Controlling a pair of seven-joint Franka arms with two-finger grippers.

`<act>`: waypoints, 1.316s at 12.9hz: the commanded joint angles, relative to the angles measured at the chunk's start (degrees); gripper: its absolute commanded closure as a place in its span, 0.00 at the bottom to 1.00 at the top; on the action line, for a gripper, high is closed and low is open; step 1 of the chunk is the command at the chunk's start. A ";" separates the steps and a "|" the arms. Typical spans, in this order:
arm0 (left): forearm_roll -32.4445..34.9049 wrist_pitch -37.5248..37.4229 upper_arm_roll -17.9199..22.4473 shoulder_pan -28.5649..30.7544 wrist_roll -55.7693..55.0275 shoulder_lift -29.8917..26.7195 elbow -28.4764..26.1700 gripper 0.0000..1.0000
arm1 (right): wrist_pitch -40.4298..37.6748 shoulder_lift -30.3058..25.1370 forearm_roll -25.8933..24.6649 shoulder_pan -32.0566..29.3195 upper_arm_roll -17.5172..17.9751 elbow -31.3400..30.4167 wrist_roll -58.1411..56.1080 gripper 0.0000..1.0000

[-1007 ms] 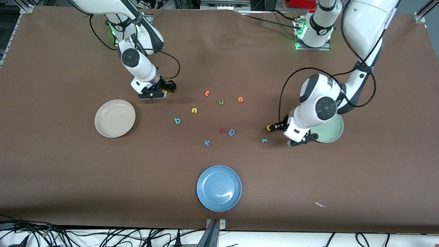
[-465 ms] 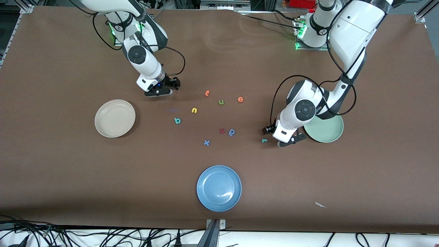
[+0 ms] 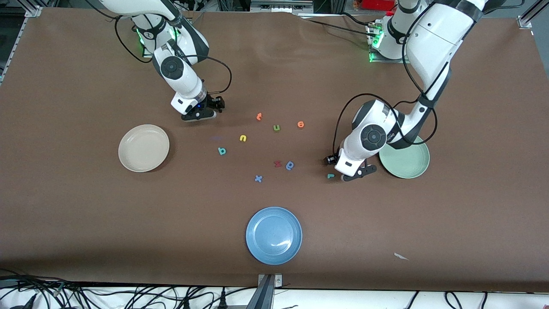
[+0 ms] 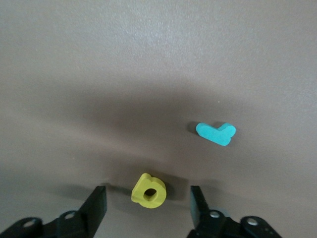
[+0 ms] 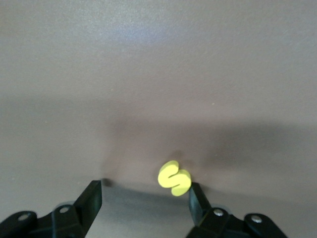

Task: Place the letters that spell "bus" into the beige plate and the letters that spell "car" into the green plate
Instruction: 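Grasp the yellow o with the left gripper while the right grasps s, then place the yellow o in the green plate while the right lifts s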

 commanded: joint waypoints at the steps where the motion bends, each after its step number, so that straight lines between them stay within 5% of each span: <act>1: 1.88 0.01 0.14 -0.22 -1.37 0.19 -0.07 0.32 | 0.94 -0.67 -2.46 -0.47 -1.07 -0.70 0.71 0.19; 3: 1.88 -0.07 0.14 -0.22 -1.37 0.10 -0.07 0.43 | 0.94 -0.67 -2.55 -0.47 -1.07 -0.70 0.89 0.19; 10: 1.88 -0.07 0.14 -0.31 -1.29 0.19 -0.07 0.86 | 0.94 -0.67 -2.81 -0.47 -1.07 -0.79 0.89 0.47; 13: 1.88 -1.39 0.14 0.65 -0.59 -0.77 0.54 0.90 | 0.94 -0.67 -2.90 -0.47 -1.07 -0.79 0.89 0.58; 17: 1.79 -13.67 0.06 4.77 8.27 -6.21 2.39 0.90 | 0.94 -0.67 -2.99 -0.47 -1.07 -0.88 0.89 0.73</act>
